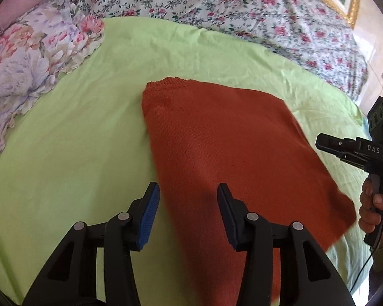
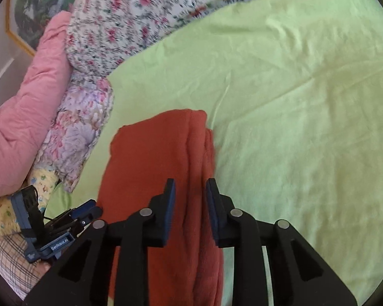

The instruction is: Fold small clothes

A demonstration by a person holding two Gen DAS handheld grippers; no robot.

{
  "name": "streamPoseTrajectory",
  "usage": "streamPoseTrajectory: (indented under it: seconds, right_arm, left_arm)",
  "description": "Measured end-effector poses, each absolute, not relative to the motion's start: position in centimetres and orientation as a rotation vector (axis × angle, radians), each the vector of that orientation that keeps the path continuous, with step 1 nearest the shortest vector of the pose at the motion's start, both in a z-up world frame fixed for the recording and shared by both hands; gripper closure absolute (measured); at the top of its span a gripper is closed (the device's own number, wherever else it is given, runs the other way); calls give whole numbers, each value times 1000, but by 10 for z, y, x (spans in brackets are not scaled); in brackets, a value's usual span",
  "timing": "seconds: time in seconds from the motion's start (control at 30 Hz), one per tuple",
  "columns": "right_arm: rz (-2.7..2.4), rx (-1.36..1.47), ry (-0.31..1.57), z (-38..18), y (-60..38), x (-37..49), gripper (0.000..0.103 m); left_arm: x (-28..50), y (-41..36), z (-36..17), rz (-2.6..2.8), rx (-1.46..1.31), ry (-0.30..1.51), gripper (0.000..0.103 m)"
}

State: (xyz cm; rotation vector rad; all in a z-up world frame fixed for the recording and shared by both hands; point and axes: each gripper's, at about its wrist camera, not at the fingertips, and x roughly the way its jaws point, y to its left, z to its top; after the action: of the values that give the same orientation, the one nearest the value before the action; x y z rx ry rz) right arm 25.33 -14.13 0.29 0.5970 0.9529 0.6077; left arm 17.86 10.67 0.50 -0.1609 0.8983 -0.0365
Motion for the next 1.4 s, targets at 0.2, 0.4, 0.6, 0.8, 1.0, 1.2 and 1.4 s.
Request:
streamPoseTrajectory:
  seconds: [0.2,0.4,0.6,0.8,1.0,1.2,1.4]
  right_arm:
    - [627,573,903,15,-159,182,73]
    - [616,549,910,5,-155,144,73]
    - [636,534,919,1,-136,136,73]
    - [646,524,929,-1,-121,134,75]
    - [657,520,839,18,-125,124,98]
    - [582,530,897,-9,-144,127,99]
    - [550,523,938,-35,-146,127,99]
  left_arm:
    - [88,101,5,-117,-176,889,55]
    - [38,67,-14,-130,-83,908,55]
    - [54,59,-28,5,-51,895,56]
    - [57,86,-32,164,-264,855,56]
    - [51,95,-37,276,-347,844,69]
    - [52,95,-36,274,-358,858,69]
    - [50,100,-39,246,-380,883,68]
